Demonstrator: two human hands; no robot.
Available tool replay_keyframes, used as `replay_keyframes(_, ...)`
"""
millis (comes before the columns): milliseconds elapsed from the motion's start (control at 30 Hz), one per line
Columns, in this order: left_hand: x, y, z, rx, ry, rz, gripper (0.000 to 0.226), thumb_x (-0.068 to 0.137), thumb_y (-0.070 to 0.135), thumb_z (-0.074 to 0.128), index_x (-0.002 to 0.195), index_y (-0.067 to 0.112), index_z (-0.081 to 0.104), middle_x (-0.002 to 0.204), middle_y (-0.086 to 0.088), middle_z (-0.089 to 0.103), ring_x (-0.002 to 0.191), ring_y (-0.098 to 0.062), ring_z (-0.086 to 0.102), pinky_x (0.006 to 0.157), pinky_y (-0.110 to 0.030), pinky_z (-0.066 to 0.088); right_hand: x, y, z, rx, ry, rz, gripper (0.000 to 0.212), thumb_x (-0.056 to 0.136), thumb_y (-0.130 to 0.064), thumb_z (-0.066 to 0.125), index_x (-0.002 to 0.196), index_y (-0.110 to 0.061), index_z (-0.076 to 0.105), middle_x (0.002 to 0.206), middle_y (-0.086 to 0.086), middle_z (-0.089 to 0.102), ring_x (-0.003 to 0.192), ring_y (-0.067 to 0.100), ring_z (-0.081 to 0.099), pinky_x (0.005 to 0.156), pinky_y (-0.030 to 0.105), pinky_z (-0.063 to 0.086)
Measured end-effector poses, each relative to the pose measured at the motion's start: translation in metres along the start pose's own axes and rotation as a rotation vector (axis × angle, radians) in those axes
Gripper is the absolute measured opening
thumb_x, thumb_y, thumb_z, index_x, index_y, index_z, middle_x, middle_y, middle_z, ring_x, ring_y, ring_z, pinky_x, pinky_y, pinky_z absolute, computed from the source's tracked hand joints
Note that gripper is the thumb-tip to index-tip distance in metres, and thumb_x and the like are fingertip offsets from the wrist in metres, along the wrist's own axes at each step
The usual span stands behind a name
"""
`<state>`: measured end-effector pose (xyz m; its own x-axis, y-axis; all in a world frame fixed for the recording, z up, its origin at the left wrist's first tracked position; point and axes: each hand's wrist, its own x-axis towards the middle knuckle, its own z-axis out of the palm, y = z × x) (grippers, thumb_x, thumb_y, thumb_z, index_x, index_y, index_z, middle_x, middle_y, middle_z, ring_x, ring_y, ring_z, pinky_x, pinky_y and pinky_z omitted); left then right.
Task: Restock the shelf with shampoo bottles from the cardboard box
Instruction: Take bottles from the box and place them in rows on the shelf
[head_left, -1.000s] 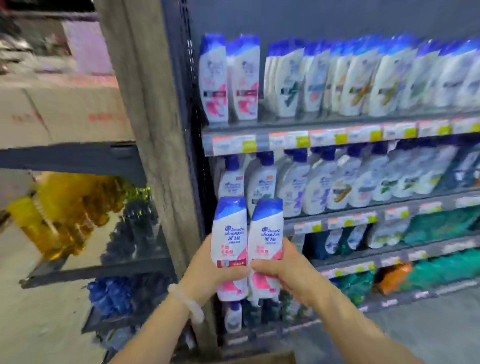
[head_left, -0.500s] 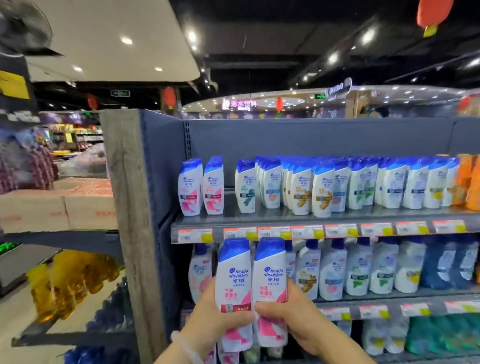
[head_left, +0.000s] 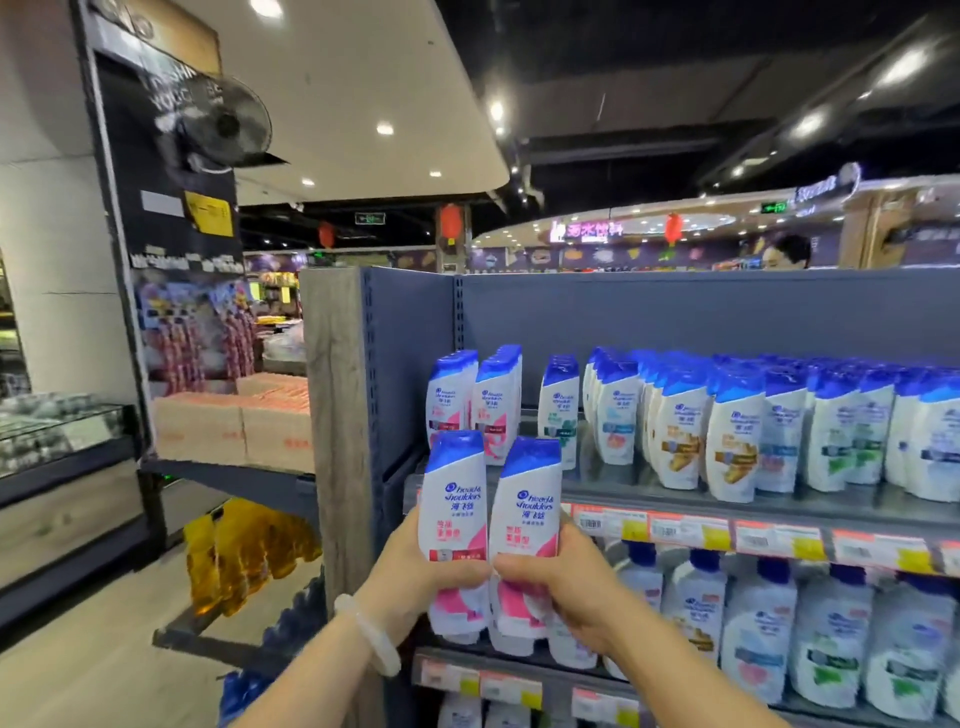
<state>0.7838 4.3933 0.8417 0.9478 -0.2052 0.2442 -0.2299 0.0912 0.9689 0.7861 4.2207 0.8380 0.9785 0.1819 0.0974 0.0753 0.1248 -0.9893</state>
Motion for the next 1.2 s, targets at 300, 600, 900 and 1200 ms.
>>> replay_keyframes(300,0.073,0.017,-0.032,0.053,0.063,0.088,0.047,0.055,0.002,0.078,0.091,0.031,0.066,0.099,-0.006,0.073,0.09,-0.025,0.07,0.07,-0.036,0.058,0.086,-0.04,0.003,-0.027,-0.02,-0.14,0.042,0.071,0.015,0.066,0.105,-0.006,0.053,0.085,0.006,0.067,0.061,0.006,0.066,0.052,0.018,0.05)
replay_keyframes(600,0.132,0.011,-0.049,0.092,0.251,0.064,0.052,0.052,0.006,0.078,0.099,0.019,0.059,0.089,-0.003,0.073,0.081,-0.018,0.071,0.066,-0.028,0.055,0.187,-0.041,-0.016,-0.003,0.097,-0.205,0.045,0.069,0.007,0.074,0.095,-0.021,0.05,0.091,0.003,0.064,0.08,0.015,0.063,0.064,0.028,0.052)
replay_keyframes(900,0.161,0.0,-0.05,0.149,0.298,0.064,0.045,0.059,0.003,0.078,0.097,0.018,0.059,0.084,0.002,0.073,0.077,-0.014,0.071,0.062,-0.024,0.055,0.229,-0.001,-0.016,-0.108,0.151,-0.267,0.048,0.067,0.002,0.077,0.103,-0.017,0.053,0.103,0.01,0.067,0.092,0.025,0.064,0.085,0.04,0.053)
replay_keyframes(1200,0.183,-0.002,-0.054,0.155,0.373,0.032,0.06,0.062,-0.002,0.08,0.113,0.011,0.05,0.105,-0.011,0.068,0.094,-0.027,0.068,0.082,-0.046,0.056,0.236,0.016,-0.023,-0.305,0.17,-0.148,0.047,0.064,-0.012,0.082,0.101,-0.009,0.053,0.105,0.011,0.066,0.095,0.026,0.063,0.088,0.041,0.052)
